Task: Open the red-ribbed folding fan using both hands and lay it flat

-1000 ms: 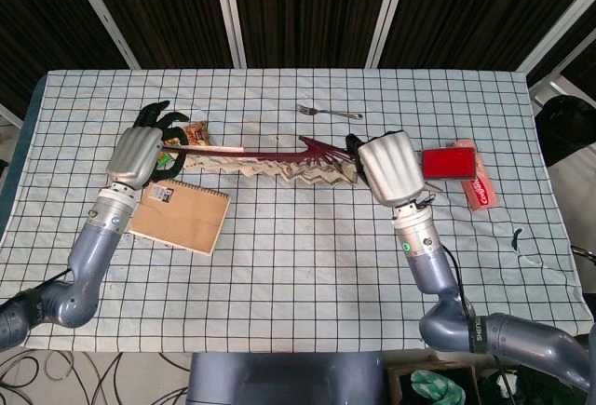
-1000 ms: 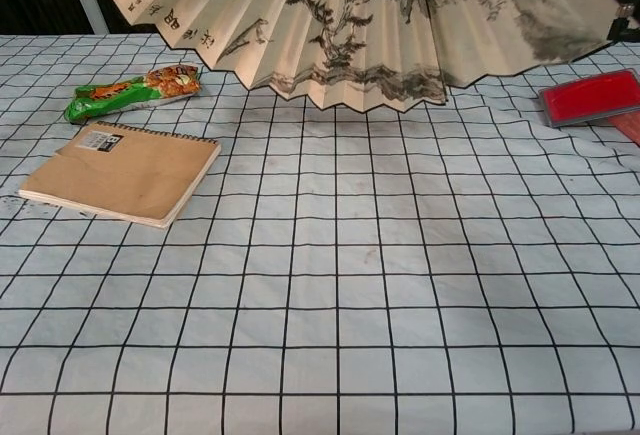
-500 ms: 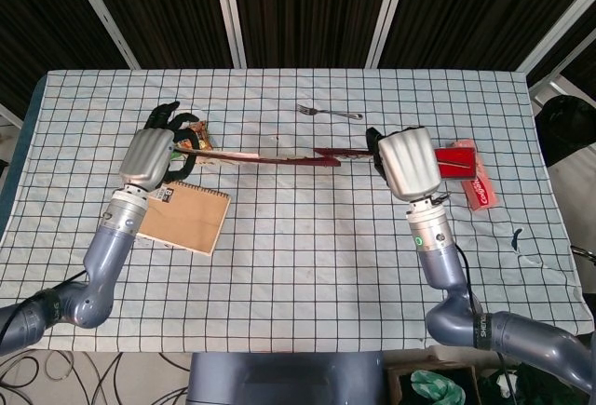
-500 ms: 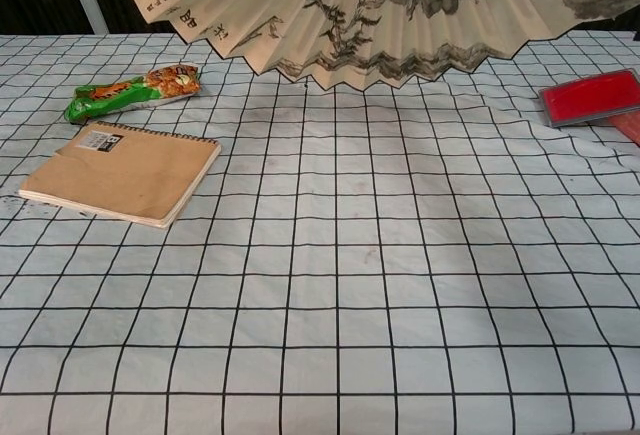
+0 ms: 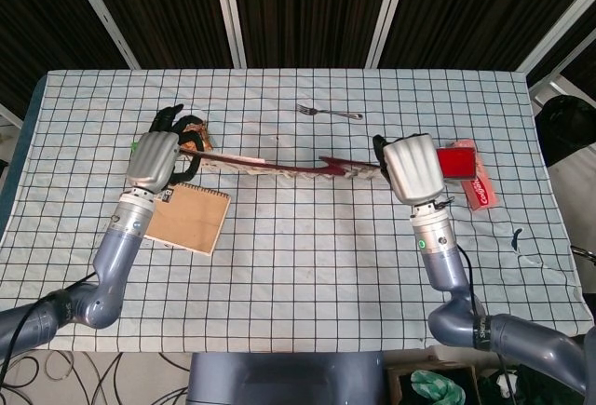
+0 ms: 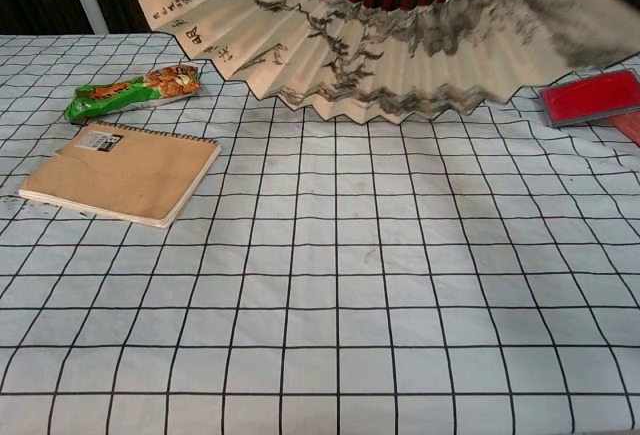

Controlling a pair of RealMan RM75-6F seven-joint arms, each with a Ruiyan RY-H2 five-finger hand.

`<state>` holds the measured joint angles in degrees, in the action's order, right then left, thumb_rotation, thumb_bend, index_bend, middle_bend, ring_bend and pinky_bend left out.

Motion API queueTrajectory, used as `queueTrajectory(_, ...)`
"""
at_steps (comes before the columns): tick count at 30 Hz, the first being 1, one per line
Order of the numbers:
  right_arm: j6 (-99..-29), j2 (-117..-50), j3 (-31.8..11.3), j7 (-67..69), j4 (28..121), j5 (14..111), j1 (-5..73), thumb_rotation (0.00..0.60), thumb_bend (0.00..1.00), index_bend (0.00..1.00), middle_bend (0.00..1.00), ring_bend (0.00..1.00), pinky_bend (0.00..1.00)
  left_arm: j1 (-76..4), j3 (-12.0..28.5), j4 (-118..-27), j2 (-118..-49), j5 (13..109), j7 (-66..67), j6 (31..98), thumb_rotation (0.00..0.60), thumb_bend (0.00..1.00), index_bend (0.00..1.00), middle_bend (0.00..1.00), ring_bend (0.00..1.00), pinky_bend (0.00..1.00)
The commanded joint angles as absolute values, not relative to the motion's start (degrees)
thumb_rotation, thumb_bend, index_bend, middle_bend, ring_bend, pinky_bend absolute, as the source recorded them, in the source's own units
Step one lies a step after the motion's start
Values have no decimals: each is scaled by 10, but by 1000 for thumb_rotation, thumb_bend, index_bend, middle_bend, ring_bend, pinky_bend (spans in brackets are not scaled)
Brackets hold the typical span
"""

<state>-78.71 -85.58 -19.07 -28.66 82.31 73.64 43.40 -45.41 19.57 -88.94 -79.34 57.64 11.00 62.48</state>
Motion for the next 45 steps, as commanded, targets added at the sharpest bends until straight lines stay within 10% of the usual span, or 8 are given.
queueTrajectory(1, -788, -861, -186, -286, 814, 738, 431, 600, 654, 896, 900, 943, 879, -453, 195, -885, -796, 579, 107, 626, 600, 499, 602, 226, 0, 0)
queueTrajectory(7, -793, -862, -170, -284, 815, 744, 415, 600, 593, 877, 863, 912, 871, -444, 186, -883, -798, 587, 95, 628, 600, 498, 602, 226, 0, 0)
queueTrajectory(14, -778, -839, -146, -336, 884, 712, 386, 600, 262, 330, 595, 695, 729, -425, 162, -903, -791, 604, 88, 629, 600, 498, 595, 209, 0, 0)
queueTrajectory(24, -791, -823, -154, -339, 934, 701, 369, 600, 260, 323, 593, 694, 729, -385, 103, -961, -712, 602, 120, 604, 600, 15, 243, 6, 0, 0)
queueTrajectory(37, -811, -809, -143, -337, 971, 710, 341, 600, 259, 323, 563, 669, 700, -311, 57, -1032, -572, 628, 83, 614, 600, 0, 132, 0, 0, 0)
queueTrajectory(45, -861, -763, -92, -324, 1059, 736, 271, 600, 131, 3, 137, 213, 318, -219, 18, -1019, -578, 739, 48, 745, 600, 0, 57, 0, 0, 0)
